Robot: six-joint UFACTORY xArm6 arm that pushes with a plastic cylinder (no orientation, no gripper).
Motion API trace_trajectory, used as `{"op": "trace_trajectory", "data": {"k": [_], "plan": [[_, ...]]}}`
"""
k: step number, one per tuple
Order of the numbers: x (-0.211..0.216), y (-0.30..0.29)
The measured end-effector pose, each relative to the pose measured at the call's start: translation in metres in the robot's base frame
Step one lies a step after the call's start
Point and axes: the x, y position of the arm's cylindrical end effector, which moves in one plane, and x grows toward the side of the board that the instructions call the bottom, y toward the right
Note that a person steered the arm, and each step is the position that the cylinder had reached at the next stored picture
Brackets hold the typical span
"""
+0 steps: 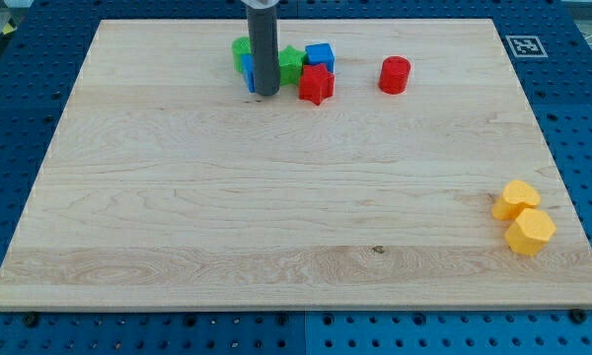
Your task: Push the red star slightly left
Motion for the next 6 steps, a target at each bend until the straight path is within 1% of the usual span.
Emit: {"op": "trace_trajectory", "data": {"k": [1,2,4,5,6], "plan": [[0.016,0.0],[0.027,0.016],[0.025,0.137],[0.017,0.148],[0.005,0.147]]}}
